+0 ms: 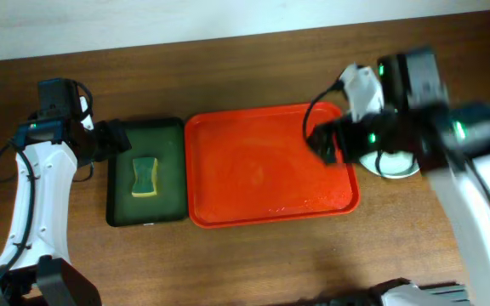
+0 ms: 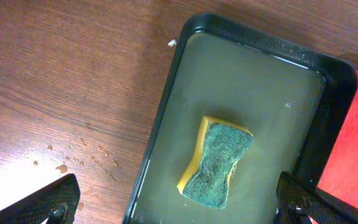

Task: Clean dirty plates on tray and stack at the side
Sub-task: 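Release the plate and retract the right gripper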

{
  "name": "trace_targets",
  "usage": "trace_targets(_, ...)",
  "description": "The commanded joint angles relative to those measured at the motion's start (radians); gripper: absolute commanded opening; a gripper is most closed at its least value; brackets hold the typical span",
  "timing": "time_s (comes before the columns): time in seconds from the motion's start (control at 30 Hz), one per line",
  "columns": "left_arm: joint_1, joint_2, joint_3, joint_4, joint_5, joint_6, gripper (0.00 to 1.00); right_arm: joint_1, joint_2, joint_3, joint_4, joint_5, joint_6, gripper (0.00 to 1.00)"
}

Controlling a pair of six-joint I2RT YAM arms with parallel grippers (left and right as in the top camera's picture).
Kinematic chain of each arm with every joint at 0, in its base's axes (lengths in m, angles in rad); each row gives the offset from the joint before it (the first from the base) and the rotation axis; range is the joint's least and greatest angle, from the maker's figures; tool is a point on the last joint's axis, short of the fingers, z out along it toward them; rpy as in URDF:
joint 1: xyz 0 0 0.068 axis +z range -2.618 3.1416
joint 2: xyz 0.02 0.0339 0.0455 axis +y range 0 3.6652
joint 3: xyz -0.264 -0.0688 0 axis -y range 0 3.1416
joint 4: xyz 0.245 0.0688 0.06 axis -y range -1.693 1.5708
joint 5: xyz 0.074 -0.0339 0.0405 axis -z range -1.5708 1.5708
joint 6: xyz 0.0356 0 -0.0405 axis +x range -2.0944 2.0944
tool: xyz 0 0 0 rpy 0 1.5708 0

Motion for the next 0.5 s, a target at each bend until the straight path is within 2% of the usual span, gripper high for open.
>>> trace_targets(0.0,0.002,-0.010,0.008,-0.001,0.004,-0.013,0.99,0.057,-0.201,0.009,-0.004,0.086,-0.055,0.99)
trace_targets(0.13,0.002,-0.010,0.008,-0.001,0.004,-0.013,0.99,0.041,-0.424,0.008,-0.039,0.085,-0.054,0.98)
trace_targets(0.2,0.002,-0.010,0.008,-0.001,0.004,-0.013,0.99,0.039,-0.536,0.007,-0.037,0.105,-0.103,0.98)
trace_targets(0.33,0.002,-0.010,0.008,-0.001,0.004,-0.013,0.99,0.038,-0.831,-0.161,0.214,0.101,-0.185,0.98)
trace_targets(0.47,0.002,-0.010,0.008,0.000,0.004,-0.013,0.99,-0.006,-1.098,-0.554,0.601,0.081,-0.185,0.99)
